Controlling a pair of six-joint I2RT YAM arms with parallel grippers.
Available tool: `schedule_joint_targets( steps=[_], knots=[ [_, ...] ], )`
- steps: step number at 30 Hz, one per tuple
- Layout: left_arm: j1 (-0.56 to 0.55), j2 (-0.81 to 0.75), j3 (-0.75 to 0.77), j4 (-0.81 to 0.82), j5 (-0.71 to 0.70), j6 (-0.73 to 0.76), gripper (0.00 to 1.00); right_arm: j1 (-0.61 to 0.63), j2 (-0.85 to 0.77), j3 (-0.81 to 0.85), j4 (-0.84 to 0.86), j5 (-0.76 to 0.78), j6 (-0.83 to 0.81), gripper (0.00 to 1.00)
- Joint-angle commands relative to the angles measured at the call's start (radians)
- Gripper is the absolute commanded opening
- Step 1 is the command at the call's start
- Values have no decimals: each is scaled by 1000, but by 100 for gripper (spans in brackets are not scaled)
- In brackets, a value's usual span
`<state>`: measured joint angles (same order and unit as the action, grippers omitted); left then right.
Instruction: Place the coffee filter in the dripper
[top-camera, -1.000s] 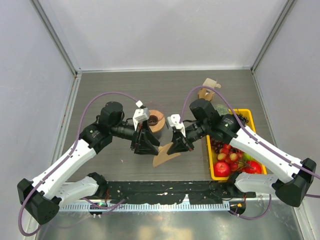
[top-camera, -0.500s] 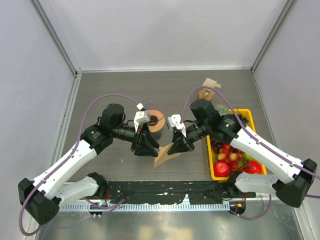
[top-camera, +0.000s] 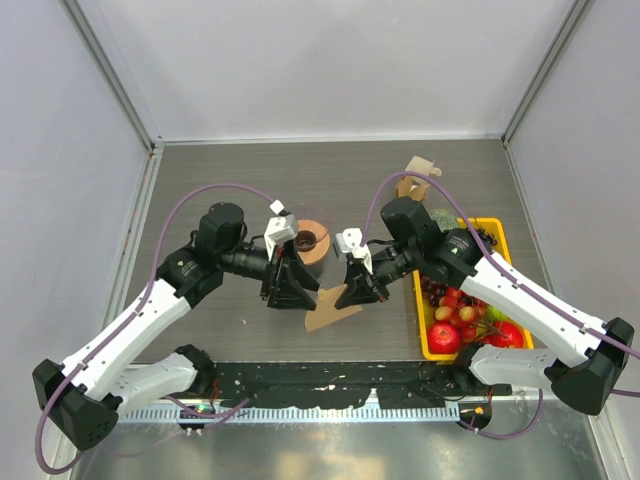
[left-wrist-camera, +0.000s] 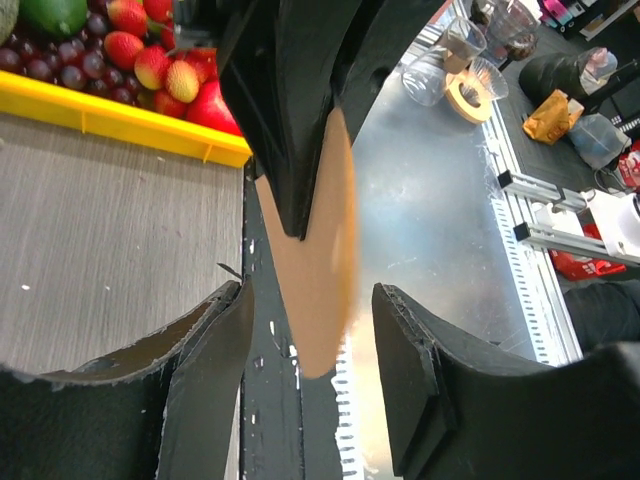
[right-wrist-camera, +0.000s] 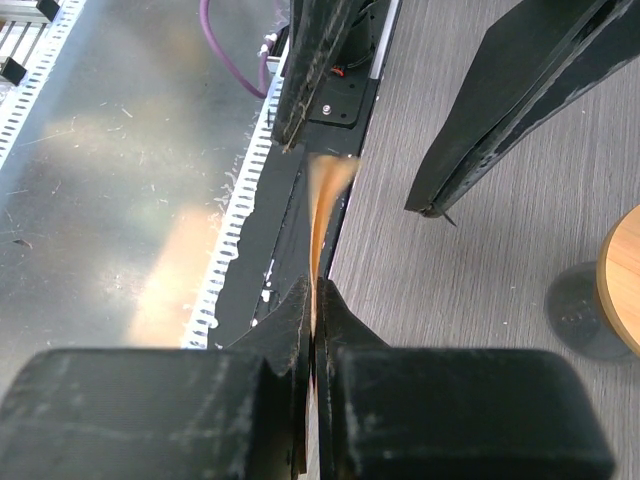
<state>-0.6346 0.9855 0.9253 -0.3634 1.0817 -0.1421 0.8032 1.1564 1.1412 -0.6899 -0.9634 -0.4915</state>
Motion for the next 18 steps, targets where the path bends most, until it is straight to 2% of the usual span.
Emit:
schedule_joint_targets(
  steps=[1, 18],
  knots=[
    [4, 4, 70, 47, 7, -43, 59, 8, -1, 17, 18, -6, -7, 5],
    [9, 41, 80, 121, -3, -122, 55, 40, -1, 20, -17, 9, -51, 5]
  ],
)
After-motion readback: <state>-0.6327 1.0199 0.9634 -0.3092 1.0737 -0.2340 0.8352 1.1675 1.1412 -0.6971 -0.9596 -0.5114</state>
